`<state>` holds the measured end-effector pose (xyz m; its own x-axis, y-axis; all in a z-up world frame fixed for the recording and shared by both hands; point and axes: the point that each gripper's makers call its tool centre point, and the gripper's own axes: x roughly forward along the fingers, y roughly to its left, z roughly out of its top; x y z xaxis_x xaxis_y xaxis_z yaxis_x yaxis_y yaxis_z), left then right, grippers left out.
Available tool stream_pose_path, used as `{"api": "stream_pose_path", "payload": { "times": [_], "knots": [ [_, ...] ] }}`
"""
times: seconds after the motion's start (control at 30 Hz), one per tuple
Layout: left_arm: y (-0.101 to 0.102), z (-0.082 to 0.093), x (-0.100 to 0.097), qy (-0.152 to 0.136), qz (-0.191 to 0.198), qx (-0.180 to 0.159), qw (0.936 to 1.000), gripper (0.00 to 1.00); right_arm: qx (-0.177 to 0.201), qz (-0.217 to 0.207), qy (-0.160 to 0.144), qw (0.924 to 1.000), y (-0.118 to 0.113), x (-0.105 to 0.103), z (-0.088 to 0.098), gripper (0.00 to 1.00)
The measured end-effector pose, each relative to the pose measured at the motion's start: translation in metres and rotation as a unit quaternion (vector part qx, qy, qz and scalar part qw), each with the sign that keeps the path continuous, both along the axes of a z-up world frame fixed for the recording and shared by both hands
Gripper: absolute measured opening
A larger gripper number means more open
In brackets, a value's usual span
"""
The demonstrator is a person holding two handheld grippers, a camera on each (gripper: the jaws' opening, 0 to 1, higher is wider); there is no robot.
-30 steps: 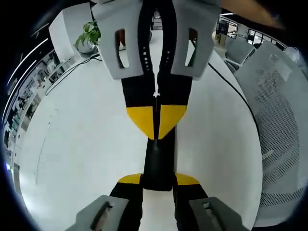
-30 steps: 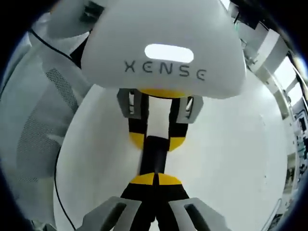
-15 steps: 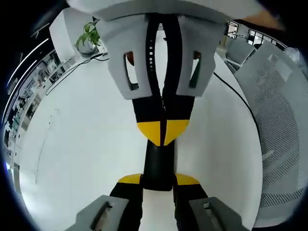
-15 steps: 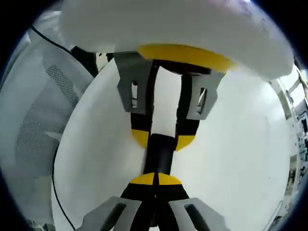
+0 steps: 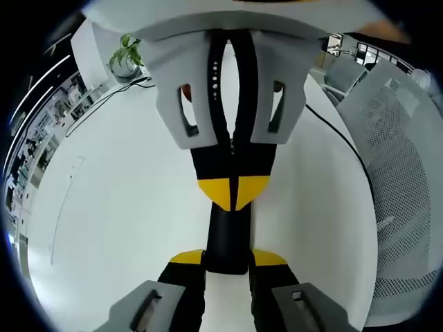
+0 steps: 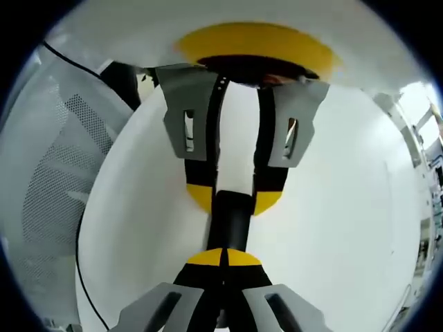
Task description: Press the specified remote control buttons in sequence, fully releasing each button before pressing the next.
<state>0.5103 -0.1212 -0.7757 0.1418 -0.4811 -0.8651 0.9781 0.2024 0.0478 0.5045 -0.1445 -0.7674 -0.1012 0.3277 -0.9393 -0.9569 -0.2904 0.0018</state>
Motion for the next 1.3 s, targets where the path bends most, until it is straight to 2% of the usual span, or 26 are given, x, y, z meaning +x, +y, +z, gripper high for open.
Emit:
{"api": "stream_pose_path", "payload": {
  "times": [0.27, 0.5, 0.57, 0.63, 1.0, 1.3],
  "knots": [
    [0.000, 0.001, 0.000, 0.001, 0.001, -0.004, 1.0000, 0.23, -0.006, 0.002, 0.000, 1.0000, 0.000, 0.000, -0.002, 0.00],
    [0.000, 0.001, 0.001, 0.000, 0.002, -0.006, 1.0000, 0.23, 0.038, -0.031, 0.021, 0.9986, -0.001, 0.002, 0.001, 0.00],
    [0.001, 0.001, 0.002, -0.001, 0.002, -0.006, 1.0000, 0.23, 0.037, -0.031, 0.014, 0.9987, -0.003, 0.003, 0.000, 0.00],
    [0.001, 0.001, 0.002, -0.001, 0.003, -0.006, 1.0000, 0.23, 0.041, -0.035, 0.020, 0.9983, -0.003, 0.000, 0.003, 0.00],
    [0.001, 0.001, 0.002, -0.002, 0.002, -0.006, 1.0000, 0.23, 0.054, -0.029, 0.000, 0.9981, 0.003, 0.005, 0.014, 0.00],
    [0.002, 0.001, 0.002, -0.003, 0.003, -0.004, 1.0000, 0.23, 0.073, -0.033, -0.026, 0.9964, -0.002, 0.014, 0.029, 0.00]
  ]
}}
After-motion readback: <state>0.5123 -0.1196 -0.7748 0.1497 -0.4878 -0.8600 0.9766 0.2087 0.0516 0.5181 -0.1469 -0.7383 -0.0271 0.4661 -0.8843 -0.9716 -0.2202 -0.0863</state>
